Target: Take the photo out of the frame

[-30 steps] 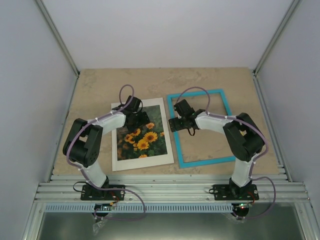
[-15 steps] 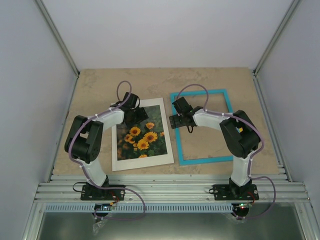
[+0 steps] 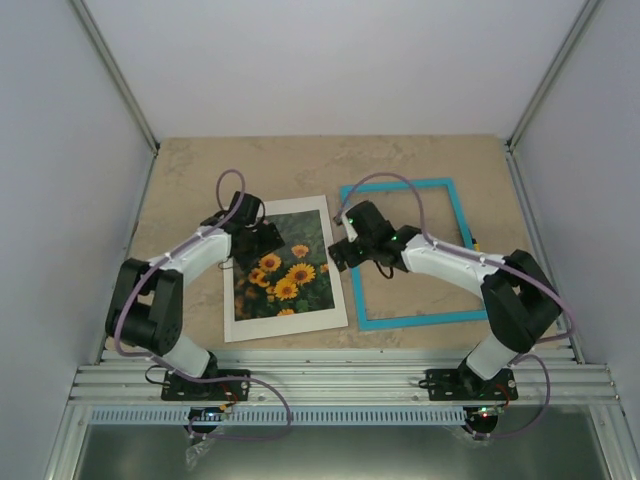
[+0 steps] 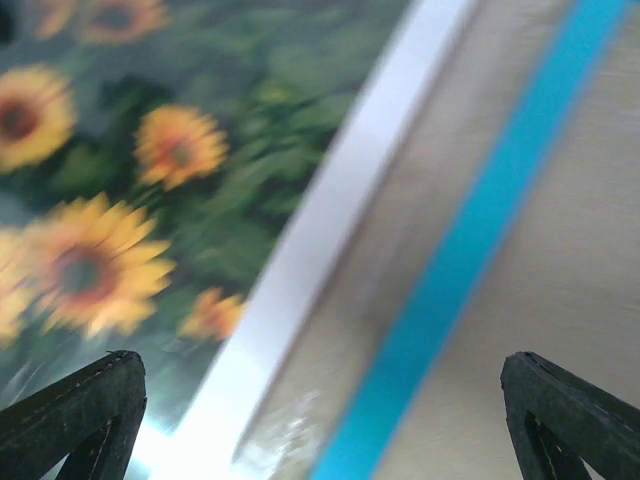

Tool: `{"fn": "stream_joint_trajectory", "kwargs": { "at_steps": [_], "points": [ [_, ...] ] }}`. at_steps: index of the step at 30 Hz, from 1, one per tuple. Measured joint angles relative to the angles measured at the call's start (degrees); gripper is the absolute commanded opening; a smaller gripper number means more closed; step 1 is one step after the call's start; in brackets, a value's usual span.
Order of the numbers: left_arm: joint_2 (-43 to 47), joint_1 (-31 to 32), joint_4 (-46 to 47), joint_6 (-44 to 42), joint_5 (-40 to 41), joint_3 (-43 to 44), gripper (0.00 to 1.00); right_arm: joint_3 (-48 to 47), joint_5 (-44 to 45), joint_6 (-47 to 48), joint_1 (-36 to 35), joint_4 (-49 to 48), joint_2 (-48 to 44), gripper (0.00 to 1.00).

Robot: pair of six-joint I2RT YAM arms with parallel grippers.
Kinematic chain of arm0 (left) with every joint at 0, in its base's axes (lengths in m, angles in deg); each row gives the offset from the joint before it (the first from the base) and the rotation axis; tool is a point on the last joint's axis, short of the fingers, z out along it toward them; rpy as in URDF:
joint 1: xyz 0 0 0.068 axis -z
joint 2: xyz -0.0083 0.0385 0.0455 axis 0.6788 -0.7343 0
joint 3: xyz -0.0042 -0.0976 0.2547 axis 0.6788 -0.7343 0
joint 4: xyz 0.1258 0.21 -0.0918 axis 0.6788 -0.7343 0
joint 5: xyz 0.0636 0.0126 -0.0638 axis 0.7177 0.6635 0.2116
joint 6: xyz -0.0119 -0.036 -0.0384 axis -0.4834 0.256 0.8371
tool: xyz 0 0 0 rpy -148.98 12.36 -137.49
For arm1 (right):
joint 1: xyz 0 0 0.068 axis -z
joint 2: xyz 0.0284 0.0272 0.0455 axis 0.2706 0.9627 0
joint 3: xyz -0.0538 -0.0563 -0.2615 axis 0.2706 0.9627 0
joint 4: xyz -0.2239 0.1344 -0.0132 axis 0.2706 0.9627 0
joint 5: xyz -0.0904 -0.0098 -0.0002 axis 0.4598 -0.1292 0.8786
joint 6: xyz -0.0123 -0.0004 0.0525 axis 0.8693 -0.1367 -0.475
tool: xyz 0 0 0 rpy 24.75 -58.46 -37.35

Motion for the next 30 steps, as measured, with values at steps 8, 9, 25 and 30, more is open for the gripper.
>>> {"fn": "stream_joint_trajectory", "kwargs": {
  "at_steps": [8, 9, 25, 30],
  "points": [
    [5.6, -6.3, -1.9, -0.2, -0.1, -6.6, 0.95, 5.4, -5.5, 10.5, -13.6, -0.7, -4.0, 0.98],
    [6.1, -7.3, -2.1, -0.4, 0.0, -7.1, 0.95, 5.8, -5.9, 11.7, -14.8, -0.9, -4.3, 0.98],
    [8.8, -22.7, -3.9, -5.8, -0.3, -10.0, 1.00, 5.9, -4.0, 23.9, -27.8, -0.8, 1.3, 0.98],
    [8.6, -23.0, -3.9, -6.7, -1.2, -10.3, 1.00, 5.3, -2.8, 24.5, -28.3, -0.8, 3.1, 0.98]
  ]
}}
